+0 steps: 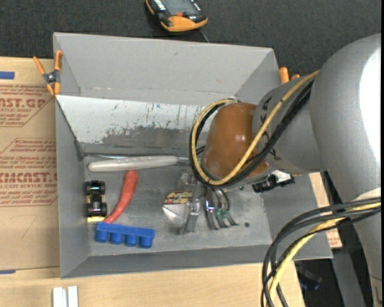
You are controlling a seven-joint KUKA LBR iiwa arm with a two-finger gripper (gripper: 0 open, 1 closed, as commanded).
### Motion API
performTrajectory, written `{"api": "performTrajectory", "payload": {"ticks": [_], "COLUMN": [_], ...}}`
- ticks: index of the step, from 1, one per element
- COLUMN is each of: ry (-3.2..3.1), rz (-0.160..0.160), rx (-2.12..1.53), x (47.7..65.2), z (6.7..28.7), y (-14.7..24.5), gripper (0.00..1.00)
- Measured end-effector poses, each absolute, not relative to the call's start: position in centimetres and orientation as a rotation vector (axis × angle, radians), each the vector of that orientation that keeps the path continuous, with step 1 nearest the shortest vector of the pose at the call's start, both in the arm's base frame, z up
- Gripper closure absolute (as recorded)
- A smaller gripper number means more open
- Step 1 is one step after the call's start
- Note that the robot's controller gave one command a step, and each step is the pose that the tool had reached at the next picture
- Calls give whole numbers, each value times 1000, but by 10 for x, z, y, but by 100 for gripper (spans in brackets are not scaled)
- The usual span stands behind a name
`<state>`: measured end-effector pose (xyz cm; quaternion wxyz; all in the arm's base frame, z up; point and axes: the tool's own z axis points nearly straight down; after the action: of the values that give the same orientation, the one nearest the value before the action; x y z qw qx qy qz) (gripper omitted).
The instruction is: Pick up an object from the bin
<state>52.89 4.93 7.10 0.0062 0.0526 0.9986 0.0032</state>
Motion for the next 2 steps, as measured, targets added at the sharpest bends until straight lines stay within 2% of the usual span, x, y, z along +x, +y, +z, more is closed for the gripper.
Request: {"api": "performTrajectory", "payload": {"ticks": [1, 2], "ry": [3139, 3139], "rz": [7, 7], "rx": [81, 81], "x": [532, 532], "z": [75, 75], "y": [55, 55], "gripper": [100, 100]}}
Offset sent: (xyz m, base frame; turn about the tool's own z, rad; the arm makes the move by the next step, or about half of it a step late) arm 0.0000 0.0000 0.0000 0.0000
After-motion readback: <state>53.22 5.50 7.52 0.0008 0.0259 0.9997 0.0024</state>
